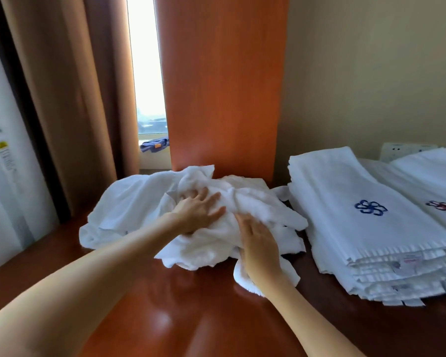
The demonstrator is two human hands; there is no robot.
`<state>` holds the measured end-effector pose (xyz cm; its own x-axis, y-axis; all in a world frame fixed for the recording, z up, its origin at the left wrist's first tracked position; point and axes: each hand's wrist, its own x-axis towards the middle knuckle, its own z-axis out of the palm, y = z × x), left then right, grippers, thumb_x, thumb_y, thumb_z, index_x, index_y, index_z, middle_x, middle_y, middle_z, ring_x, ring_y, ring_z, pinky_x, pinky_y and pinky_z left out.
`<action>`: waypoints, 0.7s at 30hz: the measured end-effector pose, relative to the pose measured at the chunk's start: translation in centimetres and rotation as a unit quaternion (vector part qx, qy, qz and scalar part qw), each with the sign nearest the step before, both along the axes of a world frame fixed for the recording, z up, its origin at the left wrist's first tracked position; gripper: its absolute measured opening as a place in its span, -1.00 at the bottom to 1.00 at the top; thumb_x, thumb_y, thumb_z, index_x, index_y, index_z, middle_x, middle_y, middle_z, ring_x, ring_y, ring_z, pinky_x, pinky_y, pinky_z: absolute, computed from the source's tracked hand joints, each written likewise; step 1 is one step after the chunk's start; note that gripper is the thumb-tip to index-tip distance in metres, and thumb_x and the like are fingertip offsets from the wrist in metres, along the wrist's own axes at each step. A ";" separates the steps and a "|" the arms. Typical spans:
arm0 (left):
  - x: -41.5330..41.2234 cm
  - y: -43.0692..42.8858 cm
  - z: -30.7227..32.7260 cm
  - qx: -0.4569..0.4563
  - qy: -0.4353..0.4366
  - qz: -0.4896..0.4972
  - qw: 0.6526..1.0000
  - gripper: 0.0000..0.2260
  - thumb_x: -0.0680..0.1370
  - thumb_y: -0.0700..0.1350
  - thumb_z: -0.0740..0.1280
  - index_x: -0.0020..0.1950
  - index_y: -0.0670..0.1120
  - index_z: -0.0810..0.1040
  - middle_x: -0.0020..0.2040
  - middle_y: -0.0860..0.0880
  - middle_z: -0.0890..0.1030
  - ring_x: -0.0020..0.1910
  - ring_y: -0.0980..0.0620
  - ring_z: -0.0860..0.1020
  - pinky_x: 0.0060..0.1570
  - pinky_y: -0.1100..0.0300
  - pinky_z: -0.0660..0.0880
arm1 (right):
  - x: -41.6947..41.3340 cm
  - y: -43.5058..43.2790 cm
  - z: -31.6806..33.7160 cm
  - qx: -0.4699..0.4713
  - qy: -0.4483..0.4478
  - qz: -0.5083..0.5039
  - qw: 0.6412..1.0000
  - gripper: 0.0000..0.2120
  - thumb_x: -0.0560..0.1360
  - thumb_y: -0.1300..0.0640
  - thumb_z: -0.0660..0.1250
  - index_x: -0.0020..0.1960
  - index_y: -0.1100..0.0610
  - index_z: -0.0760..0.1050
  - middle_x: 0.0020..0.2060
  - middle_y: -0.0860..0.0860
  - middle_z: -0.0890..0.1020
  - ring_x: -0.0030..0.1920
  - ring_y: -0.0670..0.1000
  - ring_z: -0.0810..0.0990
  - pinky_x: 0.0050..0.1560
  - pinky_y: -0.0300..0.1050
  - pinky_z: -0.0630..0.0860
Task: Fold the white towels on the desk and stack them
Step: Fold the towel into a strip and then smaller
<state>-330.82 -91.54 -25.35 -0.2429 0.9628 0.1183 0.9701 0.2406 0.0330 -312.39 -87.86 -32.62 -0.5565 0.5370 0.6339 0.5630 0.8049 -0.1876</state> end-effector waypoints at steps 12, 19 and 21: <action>-0.5 -2.7 0.8 0.037 -0.042 -0.121 0.991 -0.24 0.44 0.46 -0.02 0.57 0.13 0.04 0.59 0.03 -0.16 0.52 0.06 -0.35 0.46 -0.13 -0.34 | 0.7 2.5 1.8 -0.156 -0.026 0.053 0.986 -0.43 0.60 0.15 0.23 0.55 -0.02 0.11 0.52 -0.08 0.22 0.52 -0.07 0.15 0.49 -0.06 0.19; -0.7 -10.6 2.0 0.066 0.074 -0.146 0.984 0.04 0.34 0.33 0.42 0.58 0.08 -0.15 0.56 0.00 0.09 0.51 0.01 0.15 0.44 0.10 0.14 | 4.7 -1.5 7.6 -0.053 0.084 0.094 0.991 -0.49 0.39 0.49 0.15 0.28 0.20 0.50 0.25 0.17 0.55 0.40 0.14 0.37 0.40 0.02 0.29; 0.4 -11.7 2.8 0.119 0.101 -0.140 0.978 -0.15 0.42 0.07 0.44 0.57 0.02 0.03 0.43 -0.05 0.35 0.33 -0.06 0.42 0.24 0.12 0.35 | 5.5 -4.0 9.6 -0.038 0.146 0.099 0.984 -0.60 0.37 0.40 0.11 0.13 0.16 0.50 -0.08 0.11 0.60 0.04 0.15 0.56 -0.04 -0.10 0.52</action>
